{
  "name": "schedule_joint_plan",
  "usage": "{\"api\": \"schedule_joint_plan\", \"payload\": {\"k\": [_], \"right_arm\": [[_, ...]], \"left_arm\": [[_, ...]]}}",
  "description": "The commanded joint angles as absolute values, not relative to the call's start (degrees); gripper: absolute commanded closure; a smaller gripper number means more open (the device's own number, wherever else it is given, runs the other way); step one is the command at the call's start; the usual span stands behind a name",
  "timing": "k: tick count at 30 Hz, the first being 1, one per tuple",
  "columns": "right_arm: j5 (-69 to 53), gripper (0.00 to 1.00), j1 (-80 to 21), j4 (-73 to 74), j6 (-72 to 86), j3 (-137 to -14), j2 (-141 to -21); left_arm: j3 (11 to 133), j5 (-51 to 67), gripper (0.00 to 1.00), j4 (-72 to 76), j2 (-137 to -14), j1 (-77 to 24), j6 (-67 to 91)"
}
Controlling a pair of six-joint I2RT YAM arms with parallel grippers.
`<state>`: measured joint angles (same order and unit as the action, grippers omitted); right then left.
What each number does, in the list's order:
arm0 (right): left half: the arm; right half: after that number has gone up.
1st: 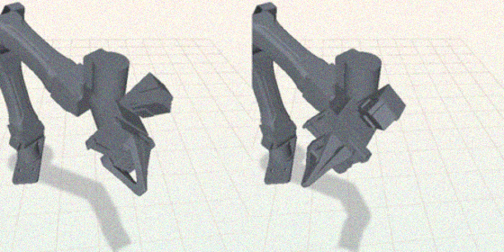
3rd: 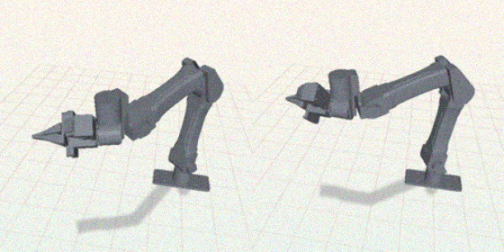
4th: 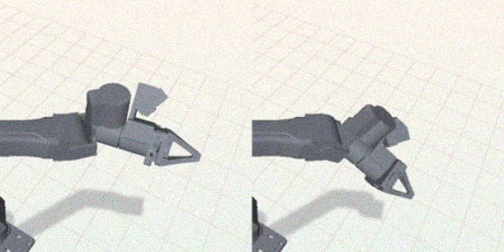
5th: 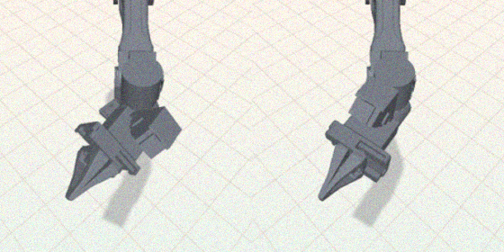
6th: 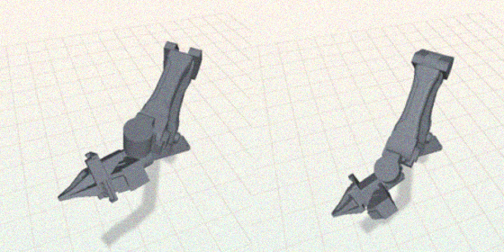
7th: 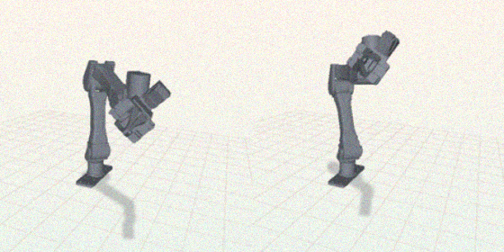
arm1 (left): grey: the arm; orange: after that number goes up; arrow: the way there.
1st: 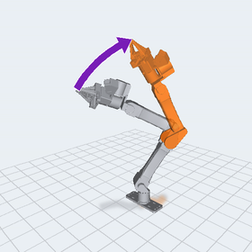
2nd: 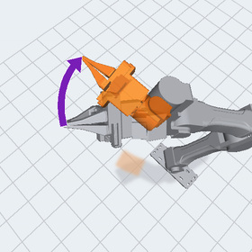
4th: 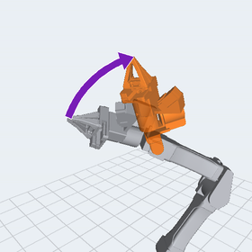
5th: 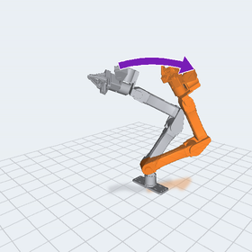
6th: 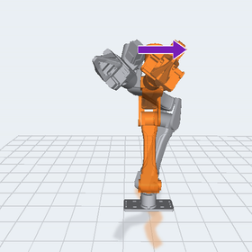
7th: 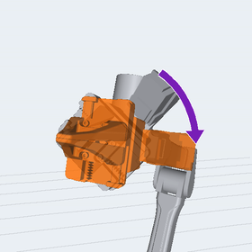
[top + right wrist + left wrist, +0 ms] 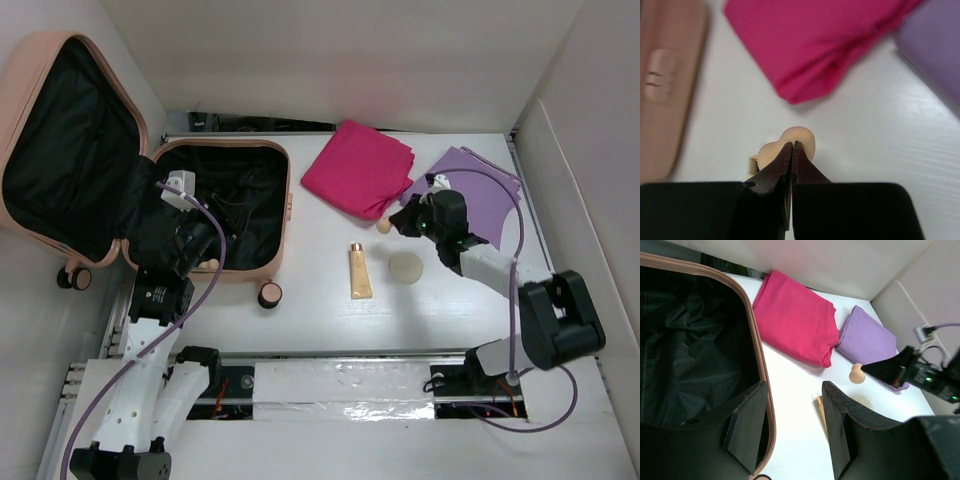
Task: Pack the luggage
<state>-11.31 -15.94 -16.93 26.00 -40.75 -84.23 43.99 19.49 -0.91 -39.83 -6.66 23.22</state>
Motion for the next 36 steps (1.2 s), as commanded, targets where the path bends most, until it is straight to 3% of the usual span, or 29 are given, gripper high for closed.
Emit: {"api": "schedule_joint_plan", "payload": {"k": [1, 10, 13, 14, 16, 19, 23, 24, 26, 28, 29, 30, 33, 36], "right_arm": [[-10.2, 1.0, -22.1, -20.9, 25.8, -43.5, -77.0], [-16.6, 1.0, -41.2, -23.7, 29.0, -71.2, -92.1], [-16.7, 0.61, -44.2, -22.3, 29.6, -80.1, -99.6], [-16.5, 0.39, -44.7, -22.2, 29.9, -81.1, -100.8], [-15.7, 0.3, -44.0, -23.9, 30.1, -79.5, -100.2], [-14.0, 0.29, -40.7, -23.6, 28.9, -71.8, -95.4], [-5.0, 0.74, -34.3, -20.7, 27.4, -54.0, -83.8], [-2.4, 0.93, -32.6, -19.4, 27.3, -50.0, -81.1], [6.7, 1.0, -27.2, -13.6, 27.2, -39.5, -73.7], [8.3, 1.0, -22.8, -11.1, 27.2, -33.4, -70.2], [6.9, 0.95, -18.0, -10.6, 27.2, -29.2, -67.9], [5.6, 0.76, -16.1, -10.5, 27.4, -27.6, -67.0], [3.2, 0.46, -13.4, -10.2, 28.7, -24.4, -64.3], [4.8, 0.45, -10.9, -8.8, 30.3, -23.9, -64.6]], "left_arm": [[44.6, 20.4, 0.55, 2.6, -39.0, -6.4, 23.6], [45.1, 17.3, 0.55, 0.9, -37.3, -6.4, 23.3], [45.3, 16.0, 0.55, 0.3, -37.0, -6.4, 23.1], [45.4, 15.6, 0.55, 0.2, -37.0, -6.4, 23.0], [45.4, 15.7, 0.55, 0.2, -36.7, -6.4, 23.0], [45.3, 15.6, 0.55, 0.2, -36.3, -6.4, 22.9], [45.2, 16.5, 0.55, 0.4, -35.9, -6.9, 22.9], [45.1, 16.7, 0.55, 0.4, -35.6, -6.9, 22.9], [45.2, 16.8, 0.55, 0.4, -35.6, -7.5, 22.9], [45.0, 17.3, 0.55, 0.5, -35.6, -7.5, 23.3], [44.9, 17.4, 0.55, 0.6, -35.5, -8.0, 23.3], [44.9, 17.1, 0.55, 0.6, -35.5, -8.0, 23.3], [45.2, 16.8, 0.55, 0.4, -36.2, -8.5, 23.2], [45.0, 17.1, 0.55, 0.4, -35.5, -8.5, 23.3]]}}
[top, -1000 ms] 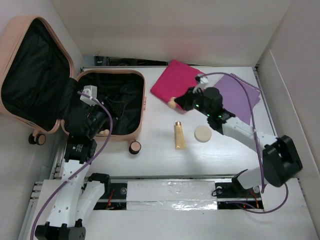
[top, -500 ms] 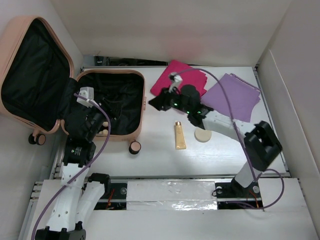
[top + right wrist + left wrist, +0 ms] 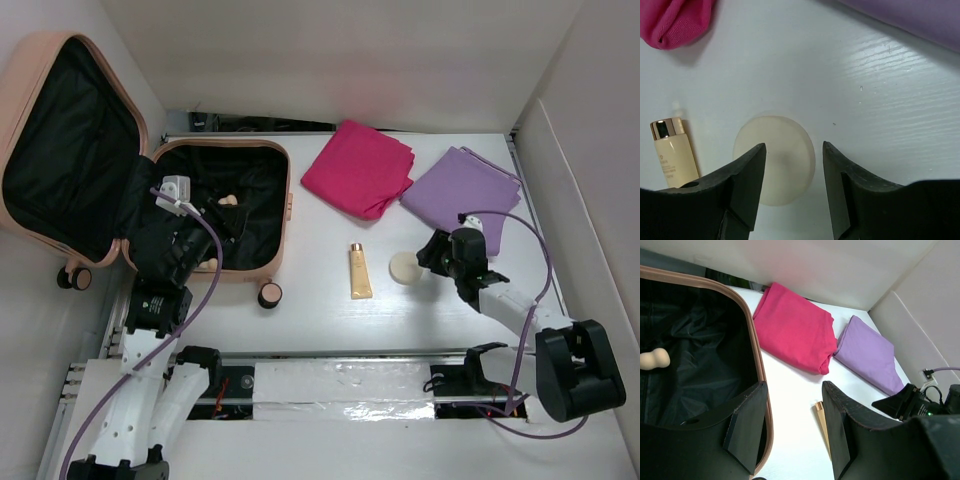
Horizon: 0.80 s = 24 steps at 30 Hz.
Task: Pack the luggage
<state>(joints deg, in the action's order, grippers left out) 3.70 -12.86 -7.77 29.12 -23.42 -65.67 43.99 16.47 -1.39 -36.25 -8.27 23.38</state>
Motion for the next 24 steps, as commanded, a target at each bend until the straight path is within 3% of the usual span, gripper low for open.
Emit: {"api": "schedule_joint_plan", "payload": {"k": [1, 13, 24], "right_arm": [[2.2, 0.45, -9.9, -8.6, 30.3, -23.9, -64.7], [-10.3, 0.63, -5.8, -3.2, 24.2, -29.6, -71.9], [-14.5, 0.62, -4.6, 5.0, 18.2, -35.7, -77.9]], "left_arm": [[45.1, 16.9, 0.55, 0.3, -35.3, -8.5, 23.2], [45.0, 16.3, 0.55, 0.1, -34.8, -8.5, 23.0], [45.6, 15.1, 0.55, 0.1, -34.4, -8.5, 22.6]]}}
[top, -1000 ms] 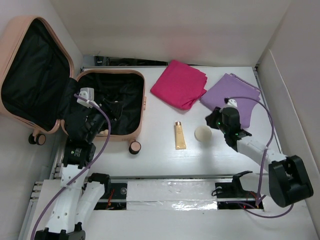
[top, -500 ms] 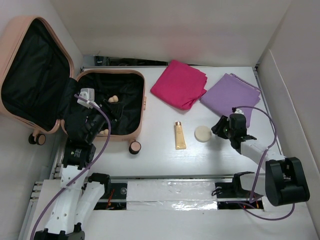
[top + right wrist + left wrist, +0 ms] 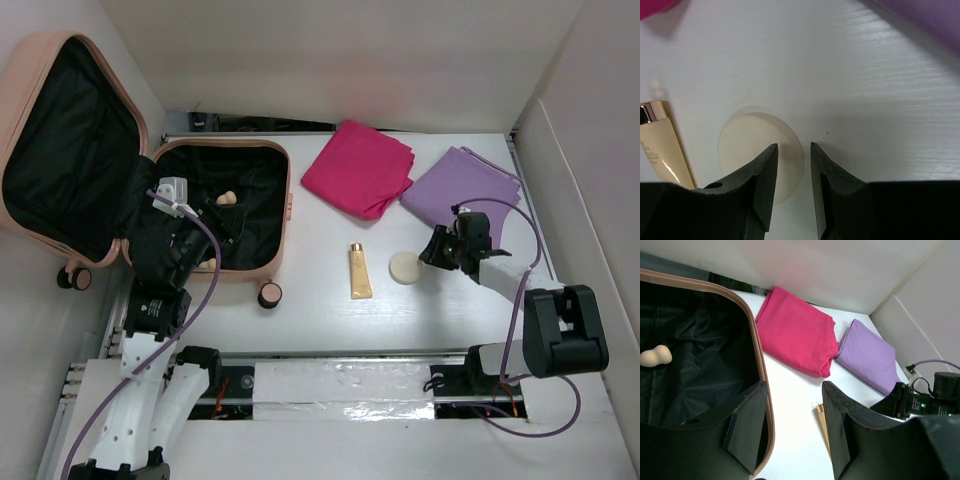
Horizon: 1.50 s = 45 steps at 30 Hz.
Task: Pack the luggage
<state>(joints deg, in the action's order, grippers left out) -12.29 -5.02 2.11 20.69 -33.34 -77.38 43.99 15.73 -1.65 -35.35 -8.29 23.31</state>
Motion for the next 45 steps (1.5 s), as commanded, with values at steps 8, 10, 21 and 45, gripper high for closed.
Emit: {"api": "schedule_joint_plan", "payload": {"k": [8, 10, 21, 45], "right_arm": [[-15.9, 0.66, -5.1, 10.6, 16.1, -39.2, -80.4], [-17.7, 0.67, -6.5, 11.9, 15.2, -40.4, -82.3], [-17.8, 1.0, -7.3, 8.4, 17.8, -41.4, -73.7], [-20.6, 0.32, -41.4, -15.1, 36.0, -91.1, -109.9]], "left_arm": [[45.9, 14.9, 0.55, -1.3, -33.7, -8.5, 22.3], [46.3, 14.2, 0.55, -1.5, -33.6, -8.5, 22.1], [46.1, 14.0, 0.54, -1.8, -33.3, -9.1, 22.0], [43.2, 16.6, 0.62, 2.9, -36.2, -8.6, 23.2]]}}
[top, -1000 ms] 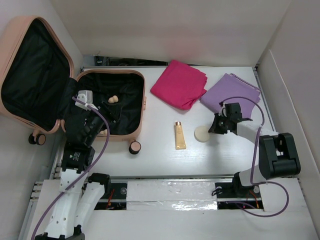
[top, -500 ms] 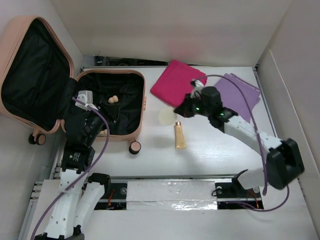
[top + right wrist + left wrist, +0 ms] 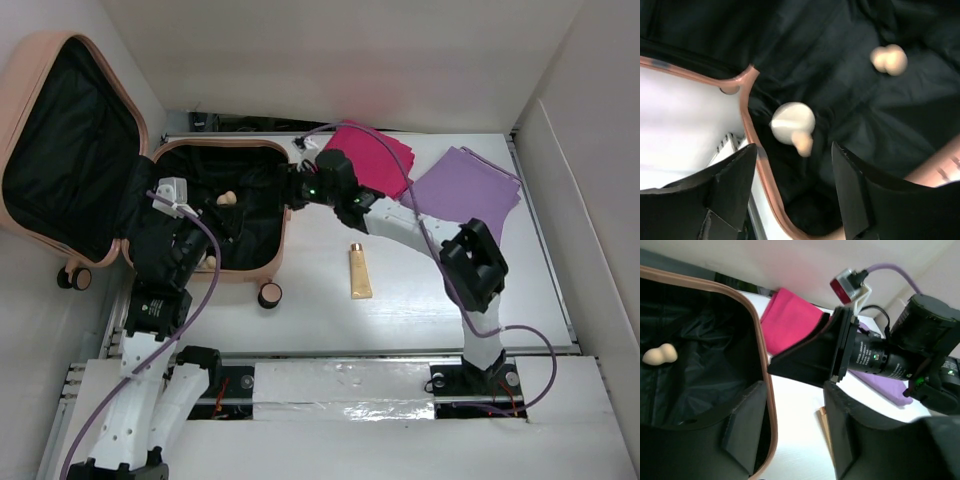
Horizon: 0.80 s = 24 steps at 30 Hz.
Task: Pack the luggage
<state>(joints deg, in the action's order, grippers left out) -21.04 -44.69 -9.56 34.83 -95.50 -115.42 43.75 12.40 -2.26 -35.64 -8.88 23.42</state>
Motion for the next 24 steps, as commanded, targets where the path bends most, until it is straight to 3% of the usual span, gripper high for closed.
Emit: {"api": "schedule_joint_plan", "payload": {"k": [1, 2, 3, 5, 6, 8, 11, 14, 15, 16, 19, 24], "right_arm": [[-20.7, 0.33, -40.4, -16.9, 35.5, -87.7, -107.5], [-20.7, 0.39, -38.3, -17.7, 33.9, -79.5, -101.8], [-19.2, 0.66, -37.3, -18.5, 32.7, -75.0, -98.6], [-15.7, 0.92, -33.8, -18.1, 28.6, -62.7, -89.1], [-14.3, 1.0, -32.4, -17.6, 27.2, -58.8, -85.8], [-11.6, 1.0, -29.4, -17.8, 25.6, -51.2, -75.7], [-4.7, 0.99, -21.2, -15.9, 24.0, -38.0, -63.2], [-2.8, 0.71, -16.1, -14.8, 22.7, -34.5, -56.6], [-3.2, 0.53, -14.4, -14.3, 22.7, -33.8, -55.2], [-3.4, 0.47, -11.9, -14.2, 22.6, -32.4, -53.2], [-4.9, 0.44, -9.0, -13.9, 23.6, -30.9, -50.6], [-9.0, 0.44, -6.4, -16.3, 25.0, -27.5, -47.6]], "left_arm": [[43.0, 17.7, 0.52, 3.4, -37.0, -8.6, 22.9], [43.0, 19.0, 0.46, 4.6, -37.8, -8.6, 22.6], [43.9, 21.9, 0.42, 4.9, -40.5, -8.6, 22.6], [45.6, 24.9, 0.4, 4.7, -43.4, -8.6, 23.0], [46.1, 27.0, 0.41, 5.6, -45.3, -9.9, 23.5], [46.1, 28.0, 0.47, 7.5, -46.9, -11.5, 25.7], [51.6, 16.4, 0.5, 4.4, -55.8, -26.4, 25.3], [55.3, 11.8, 0.48, 2.9, -64.4, -33.9, 25.7], [57.9, 8.2, 0.47, 2.2, -67.7, -36.0, 26.0], [59.3, 5.1, 0.46, 1.5, -73.5, -40.7, 25.8], [64.6, -14.9, 0.43, -1.8, -83.6, -49.6, 25.1], [72.9, -23.7, 0.4, -6.8, -97.5, -52.9, 27.9]]}}
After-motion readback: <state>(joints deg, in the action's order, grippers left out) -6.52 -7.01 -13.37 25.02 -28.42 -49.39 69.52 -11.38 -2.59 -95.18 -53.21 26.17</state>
